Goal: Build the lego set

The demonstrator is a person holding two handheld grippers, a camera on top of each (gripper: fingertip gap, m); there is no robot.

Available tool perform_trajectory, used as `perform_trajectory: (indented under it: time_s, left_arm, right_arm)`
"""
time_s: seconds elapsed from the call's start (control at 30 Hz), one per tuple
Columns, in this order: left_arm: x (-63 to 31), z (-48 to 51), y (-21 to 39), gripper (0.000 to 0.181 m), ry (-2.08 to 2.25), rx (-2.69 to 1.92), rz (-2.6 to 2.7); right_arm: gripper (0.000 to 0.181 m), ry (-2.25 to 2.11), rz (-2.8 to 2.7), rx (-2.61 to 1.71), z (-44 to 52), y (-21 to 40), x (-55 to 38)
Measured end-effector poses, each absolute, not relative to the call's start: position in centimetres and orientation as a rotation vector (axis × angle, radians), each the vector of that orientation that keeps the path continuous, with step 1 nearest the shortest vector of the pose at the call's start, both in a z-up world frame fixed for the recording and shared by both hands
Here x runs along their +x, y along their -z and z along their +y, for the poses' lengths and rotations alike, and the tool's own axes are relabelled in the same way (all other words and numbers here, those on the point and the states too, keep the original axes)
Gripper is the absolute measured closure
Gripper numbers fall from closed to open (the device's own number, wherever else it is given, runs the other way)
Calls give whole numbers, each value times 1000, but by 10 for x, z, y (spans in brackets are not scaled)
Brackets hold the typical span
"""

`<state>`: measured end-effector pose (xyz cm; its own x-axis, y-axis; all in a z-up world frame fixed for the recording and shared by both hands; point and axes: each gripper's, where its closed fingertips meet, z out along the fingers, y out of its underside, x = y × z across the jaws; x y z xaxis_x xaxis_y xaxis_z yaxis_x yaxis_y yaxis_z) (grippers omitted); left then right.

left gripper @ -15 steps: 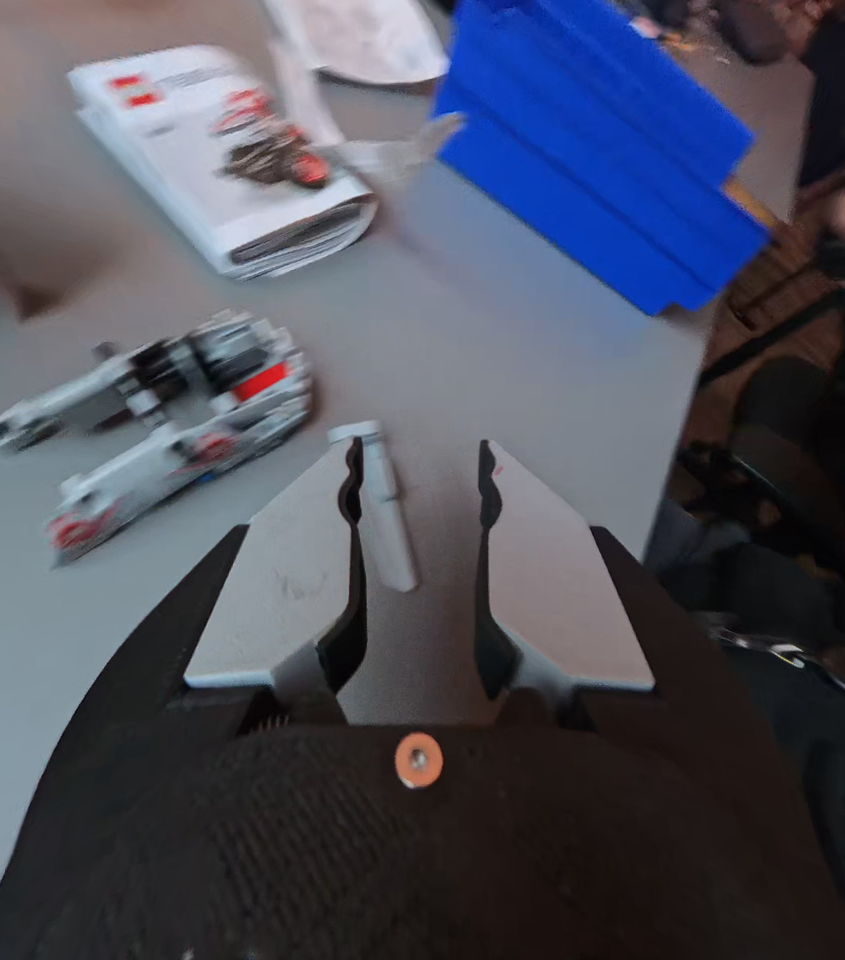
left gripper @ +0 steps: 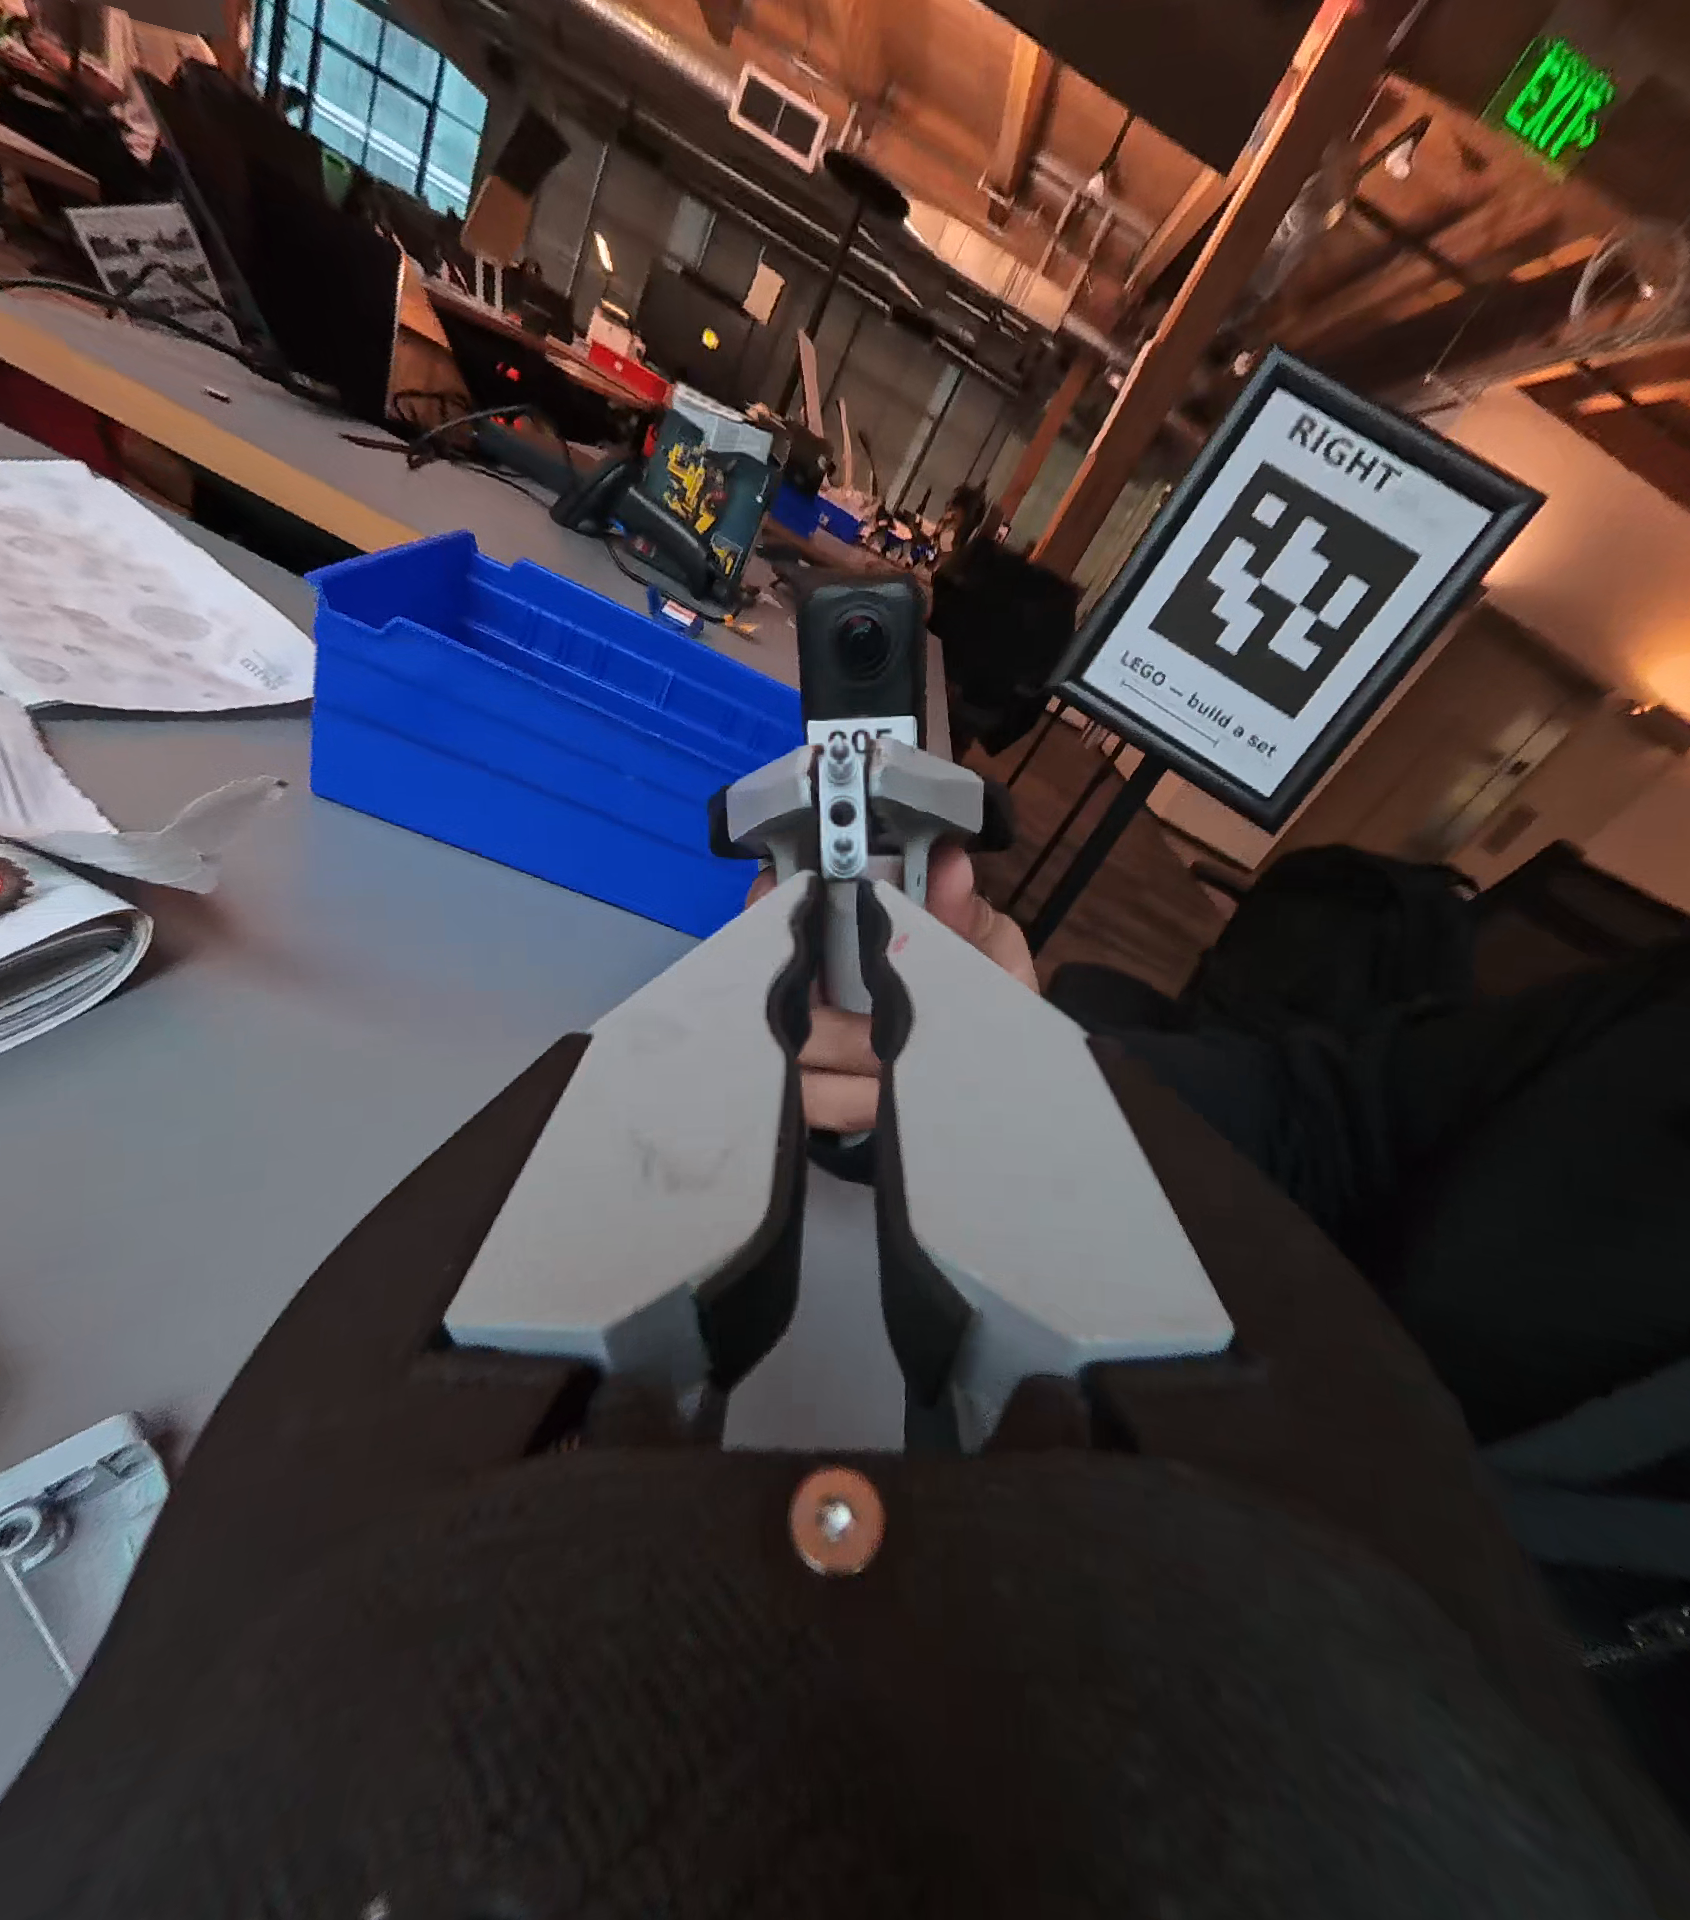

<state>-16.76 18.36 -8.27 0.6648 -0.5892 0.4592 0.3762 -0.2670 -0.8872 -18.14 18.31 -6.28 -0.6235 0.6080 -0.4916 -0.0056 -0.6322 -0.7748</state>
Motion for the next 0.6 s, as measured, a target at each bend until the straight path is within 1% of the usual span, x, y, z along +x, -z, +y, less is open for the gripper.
perform_trajectory:
  time_s: [0.03,0.07,0.13,0.17,0.23,0.37,0.5,0.57,0.6]
  left_arm:
    - [-170,185,86,178,938,-1593,167]
    - [-171,186,89,173,950,-1594,162]
    - [-173,189,93,169,1002,-1590,141]
    - [-175,191,94,169,1021,-1584,124]
    - [-181,195,99,177,987,-1594,130]
    - [-182,195,106,177,921,-1642,203]
    - [-171,179,95,176,708,-1615,480]
    - [-171,177,96,176,573,-1630,563]
    - [-171,177,97,176,490,-1626,600]
  right_arm:
    - [178,-2273,-1083,-1107,185,66,-184]
    - [178,-2250,-1077,-1116,187,71,-187]
    - [178,-2248,-1078,-1133,187,79,-191]
    - [178,-2262,-1073,-1146,187,83,-193]
    - [178,-2285,-1057,-1164,188,88,-196]
    - [178,-2184,-1163,-1146,189,94,-195]
    - [181,-2053,-1420,-1009,180,91,-175]
    - [167,-1963,-1503,-977,181,86,-166]
    - [163,-1911,-1531,-943,180,82,-161]
